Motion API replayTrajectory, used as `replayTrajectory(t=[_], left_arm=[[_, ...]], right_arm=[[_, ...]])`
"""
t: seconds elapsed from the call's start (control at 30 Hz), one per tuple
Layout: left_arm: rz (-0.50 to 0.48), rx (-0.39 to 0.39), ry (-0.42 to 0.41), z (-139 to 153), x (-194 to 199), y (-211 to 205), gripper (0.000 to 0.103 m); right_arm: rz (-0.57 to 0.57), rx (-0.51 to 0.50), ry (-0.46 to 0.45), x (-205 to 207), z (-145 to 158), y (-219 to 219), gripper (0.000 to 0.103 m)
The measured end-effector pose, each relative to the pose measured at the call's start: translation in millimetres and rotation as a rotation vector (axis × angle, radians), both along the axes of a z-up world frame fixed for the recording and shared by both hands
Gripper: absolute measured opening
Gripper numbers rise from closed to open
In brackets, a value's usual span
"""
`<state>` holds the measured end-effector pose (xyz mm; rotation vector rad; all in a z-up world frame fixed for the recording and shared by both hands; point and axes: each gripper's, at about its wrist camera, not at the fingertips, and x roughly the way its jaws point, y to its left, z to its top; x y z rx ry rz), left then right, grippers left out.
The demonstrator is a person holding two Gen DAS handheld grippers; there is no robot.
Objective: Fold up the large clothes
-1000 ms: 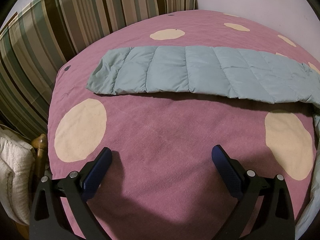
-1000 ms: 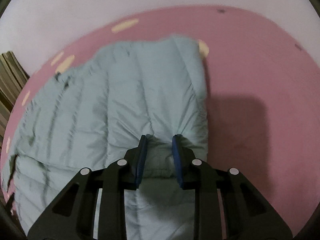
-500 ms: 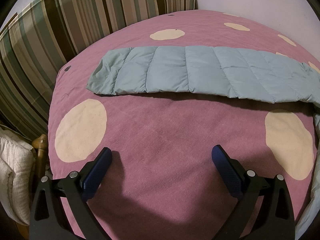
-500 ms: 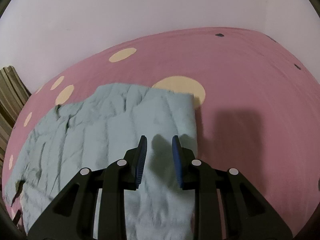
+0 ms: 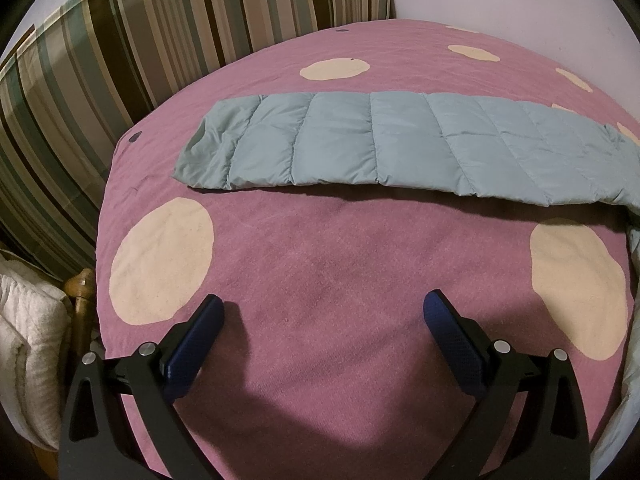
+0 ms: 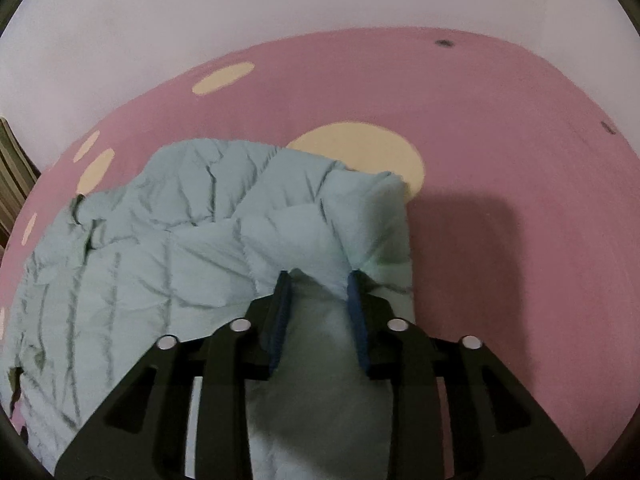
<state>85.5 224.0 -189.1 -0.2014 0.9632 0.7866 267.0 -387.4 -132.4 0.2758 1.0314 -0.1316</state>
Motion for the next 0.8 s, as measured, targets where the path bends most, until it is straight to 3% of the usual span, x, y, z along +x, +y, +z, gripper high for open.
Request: replayTrajectory(t=[0.07, 0.23, 0.5, 0.8], left_arm=[[0.000, 0.000, 0.000, -1, 0, -1, 0.099], [0.000, -0.001, -0.001, -1, 1, -1, 0.099], [0.001, -0.003, -0.002, -1, 2, -3, 0.099], [0.002, -0.012, -0.006, -2, 2, -6, 0.099]], right_arm=[[-0.006, -0.008, -0.043, -17, 16, 6, 0.048], [0.041, -0.004, -0.067, -59, 33, 33, 0.049], [0.079, -0.048, -0.017, -72, 7, 68, 0.050], [0.094, -0.138, -0.001, -68, -15, 77, 0.054]])
